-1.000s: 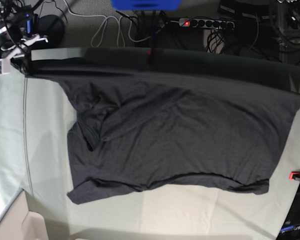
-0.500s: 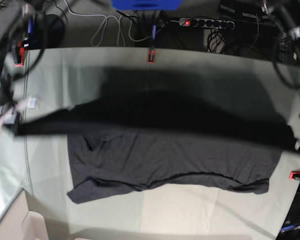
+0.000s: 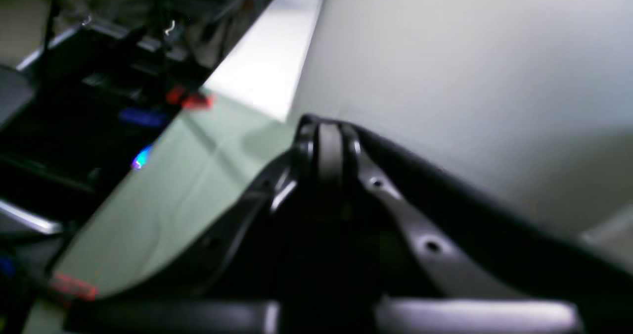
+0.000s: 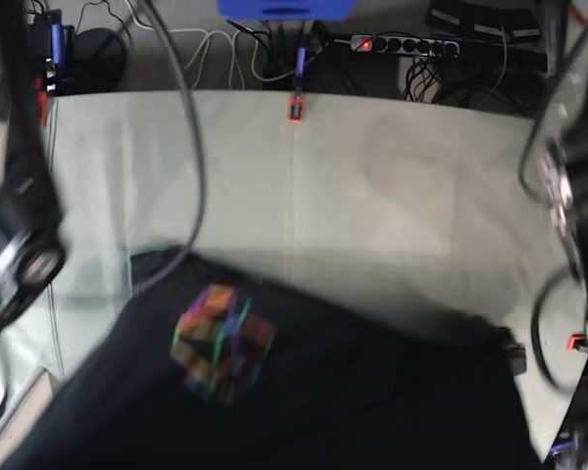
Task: Layout the t-shirt on the table in an organized manner, then fold the t-shirt properly
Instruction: 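Lift the shirt with both grippers and swing it over the table, then lower the shirt onto the table with both grippers, dragging it flat, then pull the held edge apart with both grippers to spread the shirt, then release with the left gripper and grasp the shirt side further along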
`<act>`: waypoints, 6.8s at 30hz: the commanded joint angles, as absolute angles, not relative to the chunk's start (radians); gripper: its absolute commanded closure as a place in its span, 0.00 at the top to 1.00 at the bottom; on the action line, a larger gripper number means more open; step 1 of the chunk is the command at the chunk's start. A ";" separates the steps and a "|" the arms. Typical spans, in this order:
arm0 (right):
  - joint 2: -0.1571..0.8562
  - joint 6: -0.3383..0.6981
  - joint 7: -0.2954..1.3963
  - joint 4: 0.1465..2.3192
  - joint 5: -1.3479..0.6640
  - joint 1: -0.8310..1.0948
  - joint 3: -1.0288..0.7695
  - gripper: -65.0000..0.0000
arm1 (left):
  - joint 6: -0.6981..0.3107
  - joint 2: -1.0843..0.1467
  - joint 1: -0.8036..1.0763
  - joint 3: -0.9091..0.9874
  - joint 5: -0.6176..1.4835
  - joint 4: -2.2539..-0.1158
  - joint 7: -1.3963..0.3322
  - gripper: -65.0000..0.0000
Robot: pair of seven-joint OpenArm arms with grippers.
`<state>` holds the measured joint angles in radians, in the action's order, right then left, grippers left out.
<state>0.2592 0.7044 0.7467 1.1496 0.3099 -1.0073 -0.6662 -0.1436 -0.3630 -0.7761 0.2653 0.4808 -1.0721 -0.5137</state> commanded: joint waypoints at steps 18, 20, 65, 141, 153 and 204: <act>0.344 0.698 0.608 1.230 0.291 -1.241 -0.555 0.00 | -0.151 -0.380 -1.058 0.131 0.499 -1.107 -0.565 0.00; 0.329 0.698 0.622 1.302 0.289 -1.152 -0.570 0.00 | -0.153 -0.374 -0.980 0.177 0.499 -1.185 -0.613 0.00; -0.022 0.698 0.509 1.896 -0.420 0.453 -0.917 0.00 | -0.467 -0.209 0.277 0.935 0.498 -1.549 -0.745 0.00; 0.022 0.698 0.509 1.670 -0.417 0.541 -0.906 0.00 | -0.470 -0.174 0.252 0.891 0.593 -1.274 -0.628 0.01; 0.022 0.698 0.504 1.664 -0.303 0.529 -0.975 0.45 | -0.470 -0.205 0.285 0.829 0.541 -1.276 -0.628 0.33; 0.076 0.698 0.513 1.656 -0.297 0.387 -1.052 0.47 | -0.171 -0.197 -0.607 0.406 -0.073 -0.257 -0.007 0.61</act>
<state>0.0586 0.6949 0.5373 1.6405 -0.2840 0.3828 -1.0458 -0.1726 -0.1856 -0.5930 0.4046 -0.0776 -0.2504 0.0128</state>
